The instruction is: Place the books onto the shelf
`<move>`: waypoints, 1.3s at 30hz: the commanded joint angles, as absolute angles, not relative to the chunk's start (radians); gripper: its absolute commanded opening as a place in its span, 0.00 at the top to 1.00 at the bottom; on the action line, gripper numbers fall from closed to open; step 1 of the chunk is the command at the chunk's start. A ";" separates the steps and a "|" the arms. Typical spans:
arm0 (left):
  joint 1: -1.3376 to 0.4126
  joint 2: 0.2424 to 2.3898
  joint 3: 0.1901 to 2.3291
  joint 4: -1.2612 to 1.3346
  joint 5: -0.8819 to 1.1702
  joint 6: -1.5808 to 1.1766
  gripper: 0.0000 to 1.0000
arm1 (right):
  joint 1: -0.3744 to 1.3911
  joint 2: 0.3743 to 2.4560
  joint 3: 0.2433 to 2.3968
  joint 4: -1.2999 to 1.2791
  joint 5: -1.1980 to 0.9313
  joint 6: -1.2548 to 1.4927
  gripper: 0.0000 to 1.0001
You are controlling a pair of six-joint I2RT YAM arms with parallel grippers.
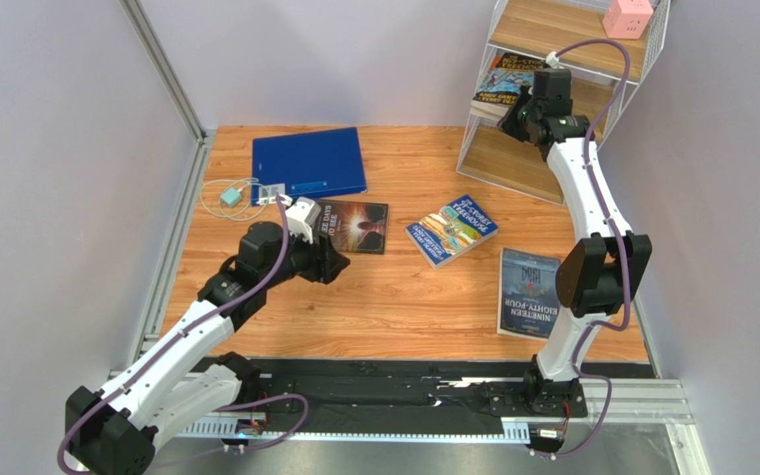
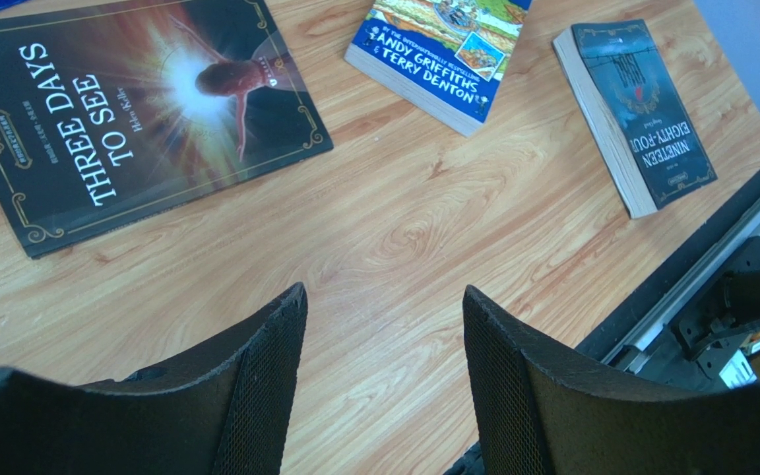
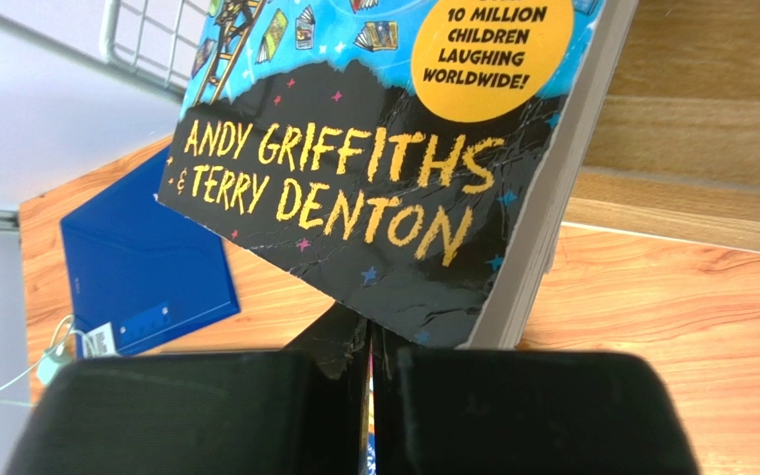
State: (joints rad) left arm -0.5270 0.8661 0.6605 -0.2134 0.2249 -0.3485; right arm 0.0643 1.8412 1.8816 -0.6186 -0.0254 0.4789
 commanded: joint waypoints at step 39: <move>-0.525 1.955 1.549 -0.336 0.308 -0.327 1.00 | 0.143 1.382 0.887 -0.201 -0.317 0.702 0.09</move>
State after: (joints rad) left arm -0.5266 1.8282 1.3888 -0.2485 0.2630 -0.3359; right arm 0.1474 1.3197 0.9020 -0.3473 -0.2386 0.6205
